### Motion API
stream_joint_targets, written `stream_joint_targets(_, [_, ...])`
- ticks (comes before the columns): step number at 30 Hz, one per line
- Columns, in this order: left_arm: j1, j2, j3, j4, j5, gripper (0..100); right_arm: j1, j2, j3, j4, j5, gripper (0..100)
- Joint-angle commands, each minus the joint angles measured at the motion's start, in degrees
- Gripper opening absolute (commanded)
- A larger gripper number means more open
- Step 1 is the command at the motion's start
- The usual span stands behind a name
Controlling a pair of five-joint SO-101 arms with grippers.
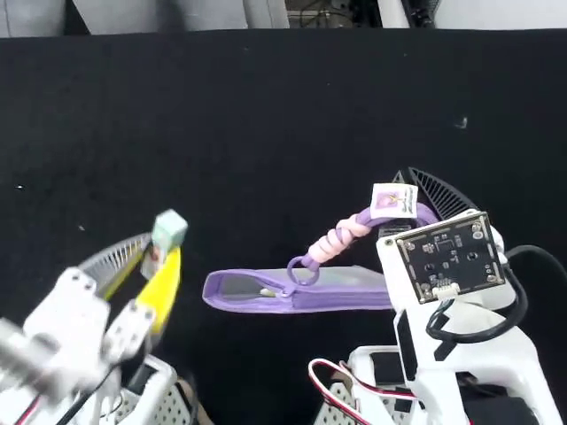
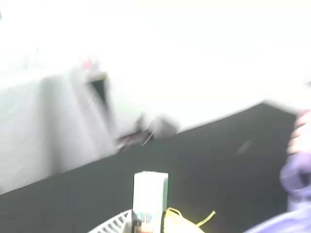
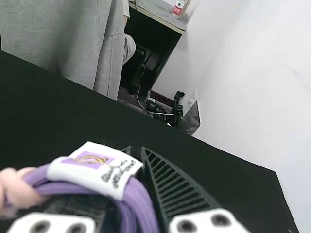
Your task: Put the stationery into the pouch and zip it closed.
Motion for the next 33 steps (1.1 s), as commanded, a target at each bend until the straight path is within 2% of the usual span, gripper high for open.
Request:
stream_joint_targets(1, [12.62,-2.64,-2.42,0.09,9.14,3,1.14,0.66,-0.4,-1.23,-0.35,1.1])
stream_joint_targets(5, [20.88,-2.81,-0.48,-1.58,11.43,3,1.14,0.66,-0.4,-1.32,-0.35,1.1])
stream_joint_targets(9, [23.96,-2.9,2.68,-2.81,12.84,3,1.14,0.66,-0.4,-1.32,-0.35,1.1])
stream_joint_targets(20, [24.04,-2.9,14.55,-10.2,12.57,3,1.14,0.66,-0.66,-1.41,-0.44,1.1])
stream_joint_targets(27, [24.04,-2.9,24.13,-17.05,9.32,3,1.32,0.66,-0.75,-1.67,-0.18,1.1])
stream_joint_targets(33, [24.04,-2.9,29.49,-26.29,9.49,3,8.35,0.66,-0.57,-4.57,-0.26,1.1])
